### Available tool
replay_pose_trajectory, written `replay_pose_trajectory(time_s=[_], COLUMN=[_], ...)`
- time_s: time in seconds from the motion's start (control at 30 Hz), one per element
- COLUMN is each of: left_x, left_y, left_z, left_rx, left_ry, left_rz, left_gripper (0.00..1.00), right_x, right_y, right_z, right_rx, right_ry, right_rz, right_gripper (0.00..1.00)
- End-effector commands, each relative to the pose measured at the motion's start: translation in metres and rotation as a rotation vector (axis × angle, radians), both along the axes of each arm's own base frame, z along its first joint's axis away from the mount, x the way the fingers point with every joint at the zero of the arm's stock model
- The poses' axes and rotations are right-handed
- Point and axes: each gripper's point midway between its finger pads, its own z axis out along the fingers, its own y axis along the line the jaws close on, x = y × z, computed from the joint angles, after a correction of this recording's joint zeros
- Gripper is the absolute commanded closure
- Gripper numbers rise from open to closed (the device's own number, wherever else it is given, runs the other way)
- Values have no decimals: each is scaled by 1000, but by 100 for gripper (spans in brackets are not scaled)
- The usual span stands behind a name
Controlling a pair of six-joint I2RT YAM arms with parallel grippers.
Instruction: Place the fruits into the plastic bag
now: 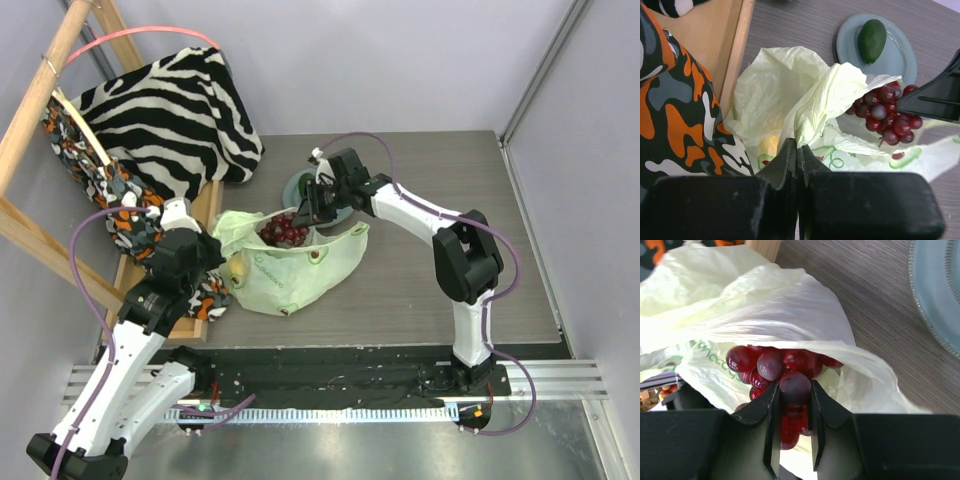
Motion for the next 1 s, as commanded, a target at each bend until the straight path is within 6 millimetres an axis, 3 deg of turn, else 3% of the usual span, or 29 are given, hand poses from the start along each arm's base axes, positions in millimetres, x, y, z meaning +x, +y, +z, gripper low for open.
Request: replay_pose_trajectory(time_s=[0.0,0.3,0.53,0.77,0.97], left_x=[3,8,5,3,1], left_y=[3,-3,-3,-4,-4], left_z=[8,8,8,8,9], left_rx=[-18,-36,-44,-63,-69], left_ry=[-23,-21,-21,-22,-30], left_rz=[31,15,13,15,13], left_gripper=[100,100,100,100,100], right_x=[9,-2,15,22,10], right_y=[16,23,28,52,67], right_z=[19,18,25,53,50], right_rx=[17,-57,-58,-18,-69], right_ry=[-57,-131,-107,-185,-256], right_rz=[-39,-65,-272,-341,-318], right_gripper=[99,99,99,99,99])
